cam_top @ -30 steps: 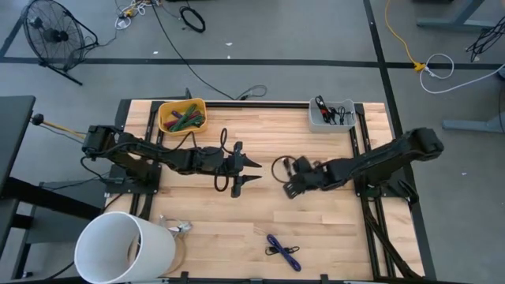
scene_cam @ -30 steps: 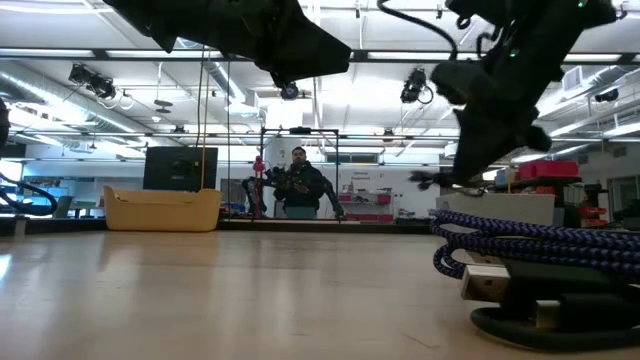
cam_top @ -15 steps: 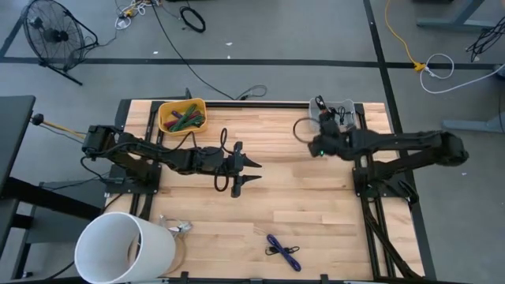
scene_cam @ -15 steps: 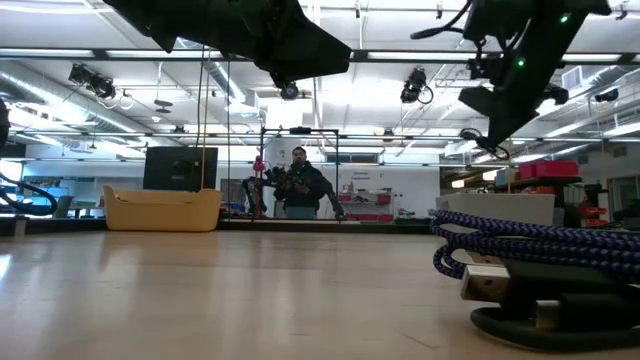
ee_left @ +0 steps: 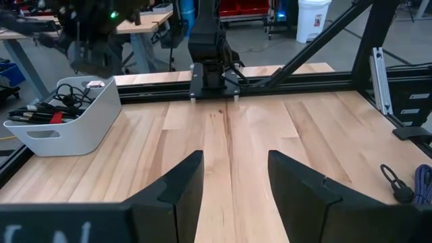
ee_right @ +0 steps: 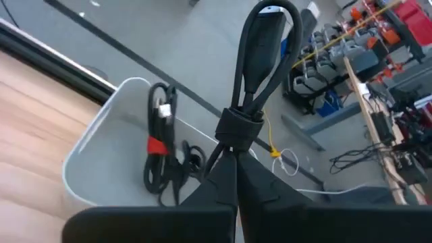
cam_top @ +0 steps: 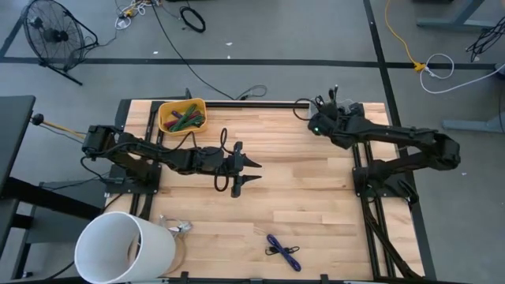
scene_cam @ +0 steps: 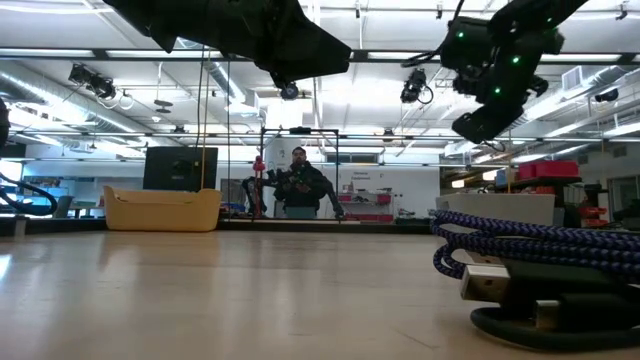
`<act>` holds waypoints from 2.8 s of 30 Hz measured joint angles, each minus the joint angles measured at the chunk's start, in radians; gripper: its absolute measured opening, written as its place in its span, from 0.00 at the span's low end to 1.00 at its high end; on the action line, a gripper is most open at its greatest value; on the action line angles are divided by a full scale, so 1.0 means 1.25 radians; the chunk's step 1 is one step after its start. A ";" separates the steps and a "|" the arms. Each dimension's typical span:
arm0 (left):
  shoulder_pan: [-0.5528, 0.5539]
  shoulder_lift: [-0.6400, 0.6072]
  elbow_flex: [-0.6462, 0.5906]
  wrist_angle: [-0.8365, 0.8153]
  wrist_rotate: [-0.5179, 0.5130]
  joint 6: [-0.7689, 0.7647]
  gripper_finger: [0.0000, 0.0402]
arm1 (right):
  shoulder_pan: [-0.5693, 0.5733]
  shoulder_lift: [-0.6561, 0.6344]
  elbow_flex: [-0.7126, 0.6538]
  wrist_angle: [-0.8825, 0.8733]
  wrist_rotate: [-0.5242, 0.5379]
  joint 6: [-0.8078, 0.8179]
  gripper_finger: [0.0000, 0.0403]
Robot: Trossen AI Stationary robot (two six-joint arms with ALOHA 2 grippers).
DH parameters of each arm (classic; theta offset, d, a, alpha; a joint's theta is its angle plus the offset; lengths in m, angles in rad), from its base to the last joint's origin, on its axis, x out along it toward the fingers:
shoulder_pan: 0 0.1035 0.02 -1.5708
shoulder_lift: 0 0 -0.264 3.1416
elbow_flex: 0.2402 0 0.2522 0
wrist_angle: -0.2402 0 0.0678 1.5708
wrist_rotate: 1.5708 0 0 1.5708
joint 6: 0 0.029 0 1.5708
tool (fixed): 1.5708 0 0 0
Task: Pick & Place USB Port
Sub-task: Put the black charger cable into the gray bin, then put the purple charger cable into the yellow bin
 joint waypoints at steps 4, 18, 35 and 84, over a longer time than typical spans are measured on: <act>0.000 0.000 0.000 0.000 0.000 0.000 0.43 | -0.014 0.066 0.000 0.081 -0.003 -0.082 0.00; 0.000 0.000 0.000 -0.001 0.000 -0.002 0.43 | -0.121 0.312 0.000 0.170 -0.008 -0.210 0.00; 0.001 0.000 0.000 -0.001 0.000 -0.001 0.43 | -0.191 0.312 -0.054 0.287 -0.135 -0.233 0.05; 0.001 0.000 0.000 -0.001 -0.006 -0.002 0.43 | 0.194 0.226 0.317 -0.003 -1.066 0.003 0.34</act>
